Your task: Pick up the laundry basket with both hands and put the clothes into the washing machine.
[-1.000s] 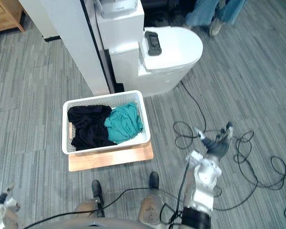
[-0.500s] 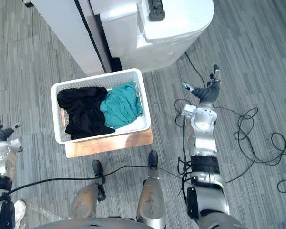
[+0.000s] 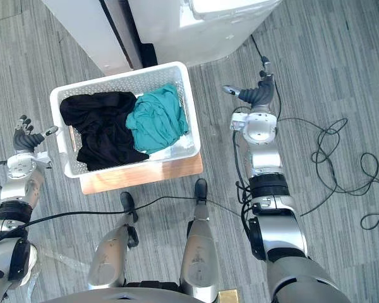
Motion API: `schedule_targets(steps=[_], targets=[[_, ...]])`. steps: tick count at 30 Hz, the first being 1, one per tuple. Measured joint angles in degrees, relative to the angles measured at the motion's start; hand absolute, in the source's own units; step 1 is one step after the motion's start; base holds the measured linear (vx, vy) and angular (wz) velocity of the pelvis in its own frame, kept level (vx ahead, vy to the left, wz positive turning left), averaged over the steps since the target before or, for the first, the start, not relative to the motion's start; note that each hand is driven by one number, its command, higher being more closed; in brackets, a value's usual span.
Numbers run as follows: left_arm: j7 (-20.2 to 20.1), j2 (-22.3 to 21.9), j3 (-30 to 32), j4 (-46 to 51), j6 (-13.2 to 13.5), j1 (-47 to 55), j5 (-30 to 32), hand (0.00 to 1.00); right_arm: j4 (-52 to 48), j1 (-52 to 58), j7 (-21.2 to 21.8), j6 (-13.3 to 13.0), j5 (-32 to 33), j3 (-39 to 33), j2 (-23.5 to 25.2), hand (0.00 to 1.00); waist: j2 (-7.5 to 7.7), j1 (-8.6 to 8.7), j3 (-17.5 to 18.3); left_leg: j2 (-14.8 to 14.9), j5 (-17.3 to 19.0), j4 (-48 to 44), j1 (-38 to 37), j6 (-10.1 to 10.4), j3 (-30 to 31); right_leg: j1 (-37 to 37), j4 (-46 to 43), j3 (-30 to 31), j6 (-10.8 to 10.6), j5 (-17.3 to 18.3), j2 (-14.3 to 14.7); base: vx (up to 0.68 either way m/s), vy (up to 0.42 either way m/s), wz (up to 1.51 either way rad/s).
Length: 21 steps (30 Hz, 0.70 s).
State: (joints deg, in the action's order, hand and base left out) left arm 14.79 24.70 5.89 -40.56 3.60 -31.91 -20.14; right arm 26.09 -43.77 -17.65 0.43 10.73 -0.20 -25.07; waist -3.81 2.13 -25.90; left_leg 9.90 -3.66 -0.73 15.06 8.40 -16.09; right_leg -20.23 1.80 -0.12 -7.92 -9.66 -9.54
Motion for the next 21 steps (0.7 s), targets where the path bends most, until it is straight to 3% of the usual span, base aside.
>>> schedule_targets(steps=[3, 12, 21], targets=[[0.24, -2.69, -3.08, 0.09, 0.02, -0.62, -0.4, 0.0, -0.01, 0.04, 0.14, 0.6, -1.71, 2.1, 2.19, 0.0, 0.0, 0.68, 0.0, 0.05, -0.02, 0.0, -0.1, 0.02, -0.29, -0.06, 0.04, 0.4, 0.05, -0.2, 0.06, -0.03, -0.008, -0.05], [2.32, -7.04, -7.13, -1.58, 0.41, -0.51, -0.96, 0.0, 2.45, 1.87, 1.35, 1.18, -6.29, 5.93, 8.15, 0.0, 0.01, 0.51, 0.0, -0.13, -1.91, 2.1, -0.25, 0.07, -1.21, -1.3, 0.24, 1.6, 0.01, -0.65, 0.28, -0.04, -0.008, -0.03], [2.43, -7.79, -7.16, -6.7, 0.72, -1.89, 1.29, 0.0, 9.14, -0.63, 2.21, 1.87, -8.97, 6.28, 11.05, 0.0, 0.02, -0.17, 0.01, -0.25, -3.67, 5.13, -2.06, 0.16, -2.39, -1.62, 0.23, 2.73, -0.64, -1.02, 0.7, -0.02, -0.005, -0.06]])
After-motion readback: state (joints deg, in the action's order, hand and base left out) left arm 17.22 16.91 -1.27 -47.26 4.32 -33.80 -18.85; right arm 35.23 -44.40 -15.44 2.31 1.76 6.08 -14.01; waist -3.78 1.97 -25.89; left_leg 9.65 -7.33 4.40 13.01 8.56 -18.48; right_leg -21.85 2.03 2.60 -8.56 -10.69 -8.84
